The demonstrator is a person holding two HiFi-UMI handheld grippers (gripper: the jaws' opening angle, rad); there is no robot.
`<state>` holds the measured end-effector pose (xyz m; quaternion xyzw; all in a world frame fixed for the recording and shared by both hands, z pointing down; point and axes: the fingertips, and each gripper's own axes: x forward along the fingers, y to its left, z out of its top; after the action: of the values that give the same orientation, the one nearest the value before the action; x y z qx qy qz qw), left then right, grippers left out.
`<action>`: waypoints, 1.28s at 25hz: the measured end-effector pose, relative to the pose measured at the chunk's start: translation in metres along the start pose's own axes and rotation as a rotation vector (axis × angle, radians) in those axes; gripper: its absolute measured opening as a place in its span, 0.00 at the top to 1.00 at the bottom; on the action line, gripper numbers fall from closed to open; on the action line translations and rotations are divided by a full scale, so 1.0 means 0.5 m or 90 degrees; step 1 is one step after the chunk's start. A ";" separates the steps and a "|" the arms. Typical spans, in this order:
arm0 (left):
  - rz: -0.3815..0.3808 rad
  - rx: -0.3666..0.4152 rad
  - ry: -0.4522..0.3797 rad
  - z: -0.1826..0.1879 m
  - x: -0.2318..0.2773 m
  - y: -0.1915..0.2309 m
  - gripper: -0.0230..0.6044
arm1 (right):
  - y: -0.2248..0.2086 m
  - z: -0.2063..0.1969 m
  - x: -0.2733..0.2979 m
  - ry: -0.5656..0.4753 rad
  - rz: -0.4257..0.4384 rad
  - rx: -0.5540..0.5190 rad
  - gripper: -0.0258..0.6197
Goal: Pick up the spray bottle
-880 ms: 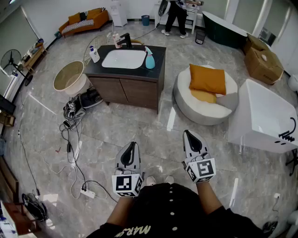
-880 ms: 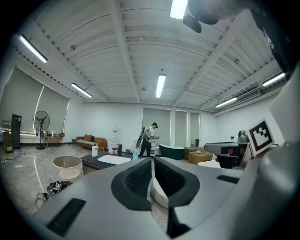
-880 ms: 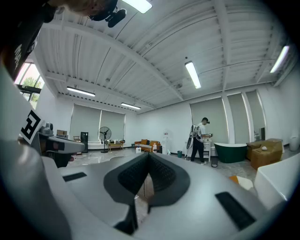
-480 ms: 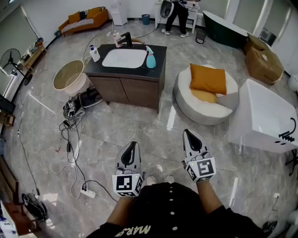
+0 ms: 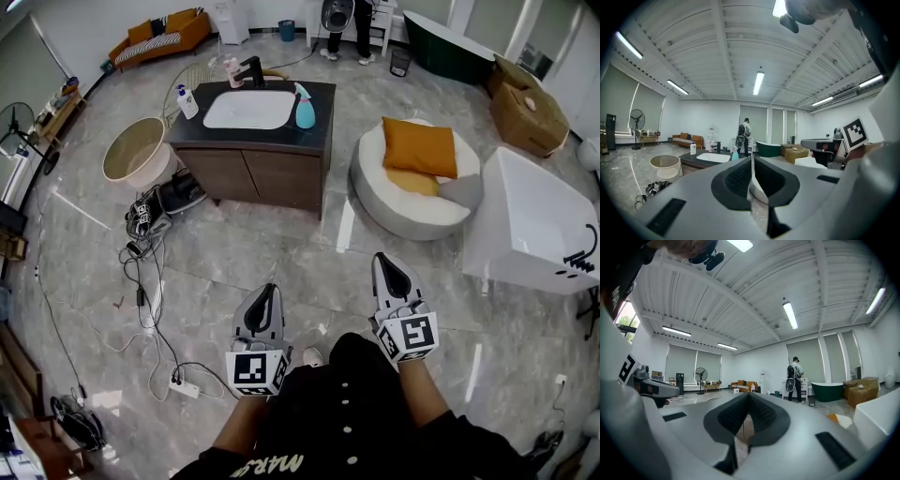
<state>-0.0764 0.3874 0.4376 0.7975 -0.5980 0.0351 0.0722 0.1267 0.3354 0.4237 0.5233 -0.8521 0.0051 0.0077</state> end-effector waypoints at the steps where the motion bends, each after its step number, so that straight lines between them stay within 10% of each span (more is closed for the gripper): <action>1: -0.002 0.000 0.004 -0.005 0.003 0.006 0.92 | 0.002 -0.004 0.004 0.001 -0.002 0.001 0.97; 32: 0.065 -0.012 -0.004 0.059 0.534 0.171 0.92 | -0.255 -0.017 0.542 0.003 0.060 -0.005 0.97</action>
<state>-0.0839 0.1060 0.4528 0.7652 -0.6385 0.0310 0.0761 0.1181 0.0362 0.4372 0.4825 -0.8758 0.0031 0.0119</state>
